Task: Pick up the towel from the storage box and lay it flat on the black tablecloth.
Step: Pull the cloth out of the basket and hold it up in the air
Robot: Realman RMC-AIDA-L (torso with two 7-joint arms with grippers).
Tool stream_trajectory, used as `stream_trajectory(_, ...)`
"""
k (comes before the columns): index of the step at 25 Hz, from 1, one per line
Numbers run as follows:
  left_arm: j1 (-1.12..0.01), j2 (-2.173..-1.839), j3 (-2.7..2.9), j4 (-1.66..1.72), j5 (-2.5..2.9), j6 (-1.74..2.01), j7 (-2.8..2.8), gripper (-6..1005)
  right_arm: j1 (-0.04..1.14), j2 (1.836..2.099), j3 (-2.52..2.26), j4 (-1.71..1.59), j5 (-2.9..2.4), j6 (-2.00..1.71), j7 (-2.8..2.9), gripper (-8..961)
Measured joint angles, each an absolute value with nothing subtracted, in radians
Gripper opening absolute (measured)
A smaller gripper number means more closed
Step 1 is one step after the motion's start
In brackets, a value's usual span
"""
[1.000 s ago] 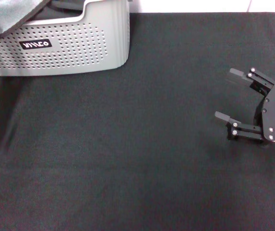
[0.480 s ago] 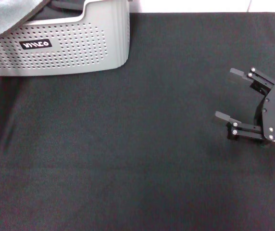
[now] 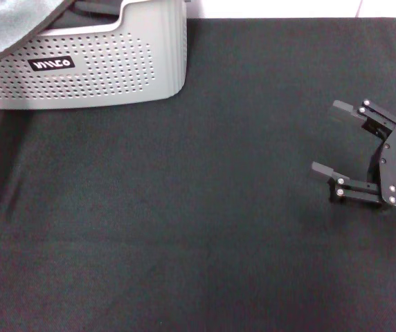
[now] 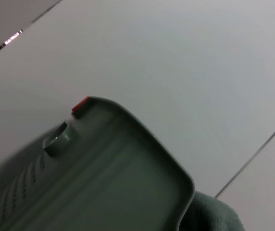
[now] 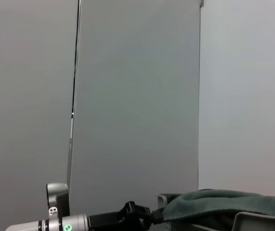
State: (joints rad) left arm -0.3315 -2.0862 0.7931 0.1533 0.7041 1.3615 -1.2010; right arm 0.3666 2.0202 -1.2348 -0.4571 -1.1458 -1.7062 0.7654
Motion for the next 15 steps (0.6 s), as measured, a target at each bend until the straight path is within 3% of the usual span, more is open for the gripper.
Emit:
stream_trajectory(8, -0.327, -2.086, 0.797, 0.153, 0.721, 1.42, -1.203, 26, 0.362, 2.021, -1.234, -0.454, -1.146, -1.72, 0.762, 877)
stream_trajectory(15, -0.299, -2.072, 0.798, 0.179, 0.825, 1.634, -1.24, 21, 0.356, 2.024, -1.233, -0.454, -1.145, -1.732, 0.755, 877)
